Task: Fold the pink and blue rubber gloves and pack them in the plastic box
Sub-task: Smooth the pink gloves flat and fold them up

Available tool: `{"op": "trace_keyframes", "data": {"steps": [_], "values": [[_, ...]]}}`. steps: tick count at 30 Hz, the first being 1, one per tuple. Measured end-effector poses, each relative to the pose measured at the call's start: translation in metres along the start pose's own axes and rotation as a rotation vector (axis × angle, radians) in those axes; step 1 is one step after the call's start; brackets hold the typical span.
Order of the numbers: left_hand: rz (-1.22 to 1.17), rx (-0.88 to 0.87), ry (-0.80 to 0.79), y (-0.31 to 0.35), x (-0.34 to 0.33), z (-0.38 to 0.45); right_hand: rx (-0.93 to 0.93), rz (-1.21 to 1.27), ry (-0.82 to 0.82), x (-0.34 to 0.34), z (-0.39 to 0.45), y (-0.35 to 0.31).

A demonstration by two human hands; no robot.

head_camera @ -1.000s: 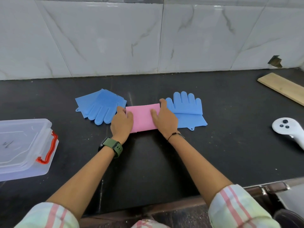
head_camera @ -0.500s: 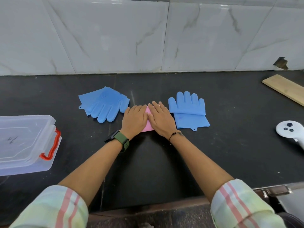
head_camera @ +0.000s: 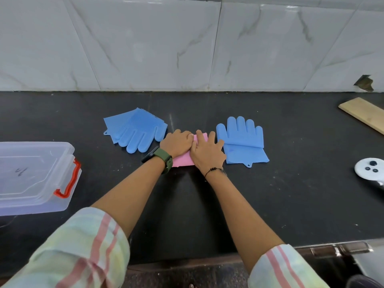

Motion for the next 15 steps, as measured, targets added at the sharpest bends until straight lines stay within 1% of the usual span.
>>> {"op": "trace_keyframes", "data": {"steps": [2, 4, 6, 8, 11, 13, 15], "values": [[0.029, 0.048, 0.041, -0.005, -0.004, -0.003, -0.019, -0.045, -0.028, -0.002, 0.000, 0.003], [0.104, 0.116, 0.087, -0.011, -0.003, -0.008, 0.043, -0.120, -0.076, -0.002, 0.003, 0.002], [0.165, 0.146, 0.065, -0.015, -0.005, -0.008, 0.104, -0.133, -0.129, -0.001, 0.007, 0.001], [0.256, 0.179, -0.018, -0.018, -0.007, -0.006, 0.105, -0.071, -0.177, 0.002, 0.010, 0.001], [0.246, 0.308, -0.164, -0.020, -0.005, -0.005, 0.101, 0.039, -0.265, 0.003, 0.014, -0.001], [0.243, 0.307, -0.255, -0.018, -0.006, -0.004, 0.100, 0.111, -0.349, 0.003, 0.018, -0.001], [0.153, 0.278, -0.333, -0.017, -0.003, -0.004, 0.103, 0.165, -0.457, 0.003, 0.023, -0.001]]}}
Point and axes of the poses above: each hand's wrist, its own z-axis towards the middle knuckle, its own x-axis out of the back of the hand, y = z × x, the point moved 6 cm from there along z, towards the middle knuckle, and after that the axes turned 3 degrees about -z, right-handed, at the moved point
